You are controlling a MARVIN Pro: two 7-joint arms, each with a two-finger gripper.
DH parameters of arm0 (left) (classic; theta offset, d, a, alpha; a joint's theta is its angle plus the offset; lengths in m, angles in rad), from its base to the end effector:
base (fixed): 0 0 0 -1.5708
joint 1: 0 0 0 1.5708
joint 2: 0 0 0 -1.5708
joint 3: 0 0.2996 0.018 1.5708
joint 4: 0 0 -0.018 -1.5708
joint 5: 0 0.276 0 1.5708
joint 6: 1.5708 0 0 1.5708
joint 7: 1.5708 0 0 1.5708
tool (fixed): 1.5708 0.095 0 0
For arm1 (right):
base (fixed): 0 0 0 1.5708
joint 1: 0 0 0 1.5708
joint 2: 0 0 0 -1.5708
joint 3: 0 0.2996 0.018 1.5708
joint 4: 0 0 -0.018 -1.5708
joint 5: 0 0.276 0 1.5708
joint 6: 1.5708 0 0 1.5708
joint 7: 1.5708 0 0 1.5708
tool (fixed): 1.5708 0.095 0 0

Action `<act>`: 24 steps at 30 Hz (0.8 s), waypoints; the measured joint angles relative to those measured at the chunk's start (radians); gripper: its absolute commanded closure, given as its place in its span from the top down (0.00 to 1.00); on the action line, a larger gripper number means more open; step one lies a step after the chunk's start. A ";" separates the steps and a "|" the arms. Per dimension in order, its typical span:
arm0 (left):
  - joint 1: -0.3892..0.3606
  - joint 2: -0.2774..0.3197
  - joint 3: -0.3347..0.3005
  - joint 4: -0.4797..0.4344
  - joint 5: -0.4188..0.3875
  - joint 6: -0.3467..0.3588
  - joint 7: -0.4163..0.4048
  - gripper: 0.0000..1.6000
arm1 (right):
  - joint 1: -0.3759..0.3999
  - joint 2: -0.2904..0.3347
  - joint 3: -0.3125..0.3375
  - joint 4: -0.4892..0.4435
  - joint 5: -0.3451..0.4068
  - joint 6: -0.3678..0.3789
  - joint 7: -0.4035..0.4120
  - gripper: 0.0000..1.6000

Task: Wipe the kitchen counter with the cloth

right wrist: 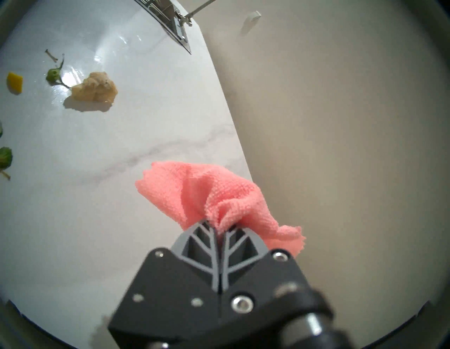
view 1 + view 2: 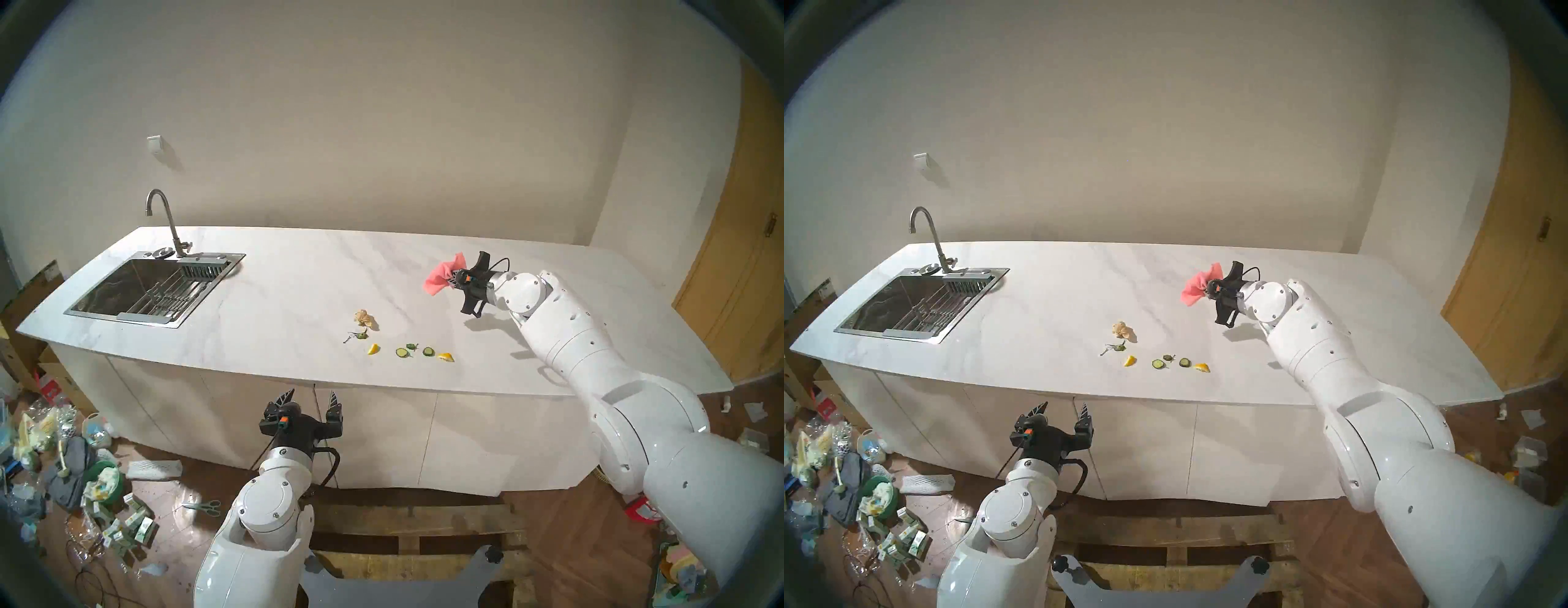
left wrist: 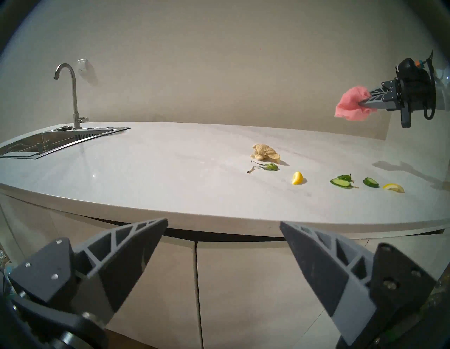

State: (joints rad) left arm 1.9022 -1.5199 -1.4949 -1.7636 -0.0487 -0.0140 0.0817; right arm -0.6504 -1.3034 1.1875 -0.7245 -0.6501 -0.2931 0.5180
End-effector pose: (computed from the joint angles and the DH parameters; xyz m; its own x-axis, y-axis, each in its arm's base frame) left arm 0.2836 -0.0089 -0.3578 0.1288 0.0143 0.9916 -0.0004 -0.9999 0.0144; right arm 0.5953 -0.0239 -0.2062 -0.3292 0.8457 0.4201 0.4739 -0.2368 0.8482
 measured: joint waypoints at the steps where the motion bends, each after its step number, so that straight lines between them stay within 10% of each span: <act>1: 0.000 0.000 0.000 0.000 0.000 0.000 0.000 1.00 | -0.002 0.008 0.000 -0.010 0.000 0.000 0.019 0.00; 24: -0.003 0.000 0.001 0.004 0.000 0.000 0.002 1.00 | -0.115 0.199 -0.043 -0.275 -0.028 0.056 0.465 0.00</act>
State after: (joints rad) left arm 1.8996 -1.5196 -1.4941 -1.7598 -0.0490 -0.0140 0.0838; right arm -0.7650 -1.1046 1.1448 -0.9995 -0.6781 -0.2375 0.9827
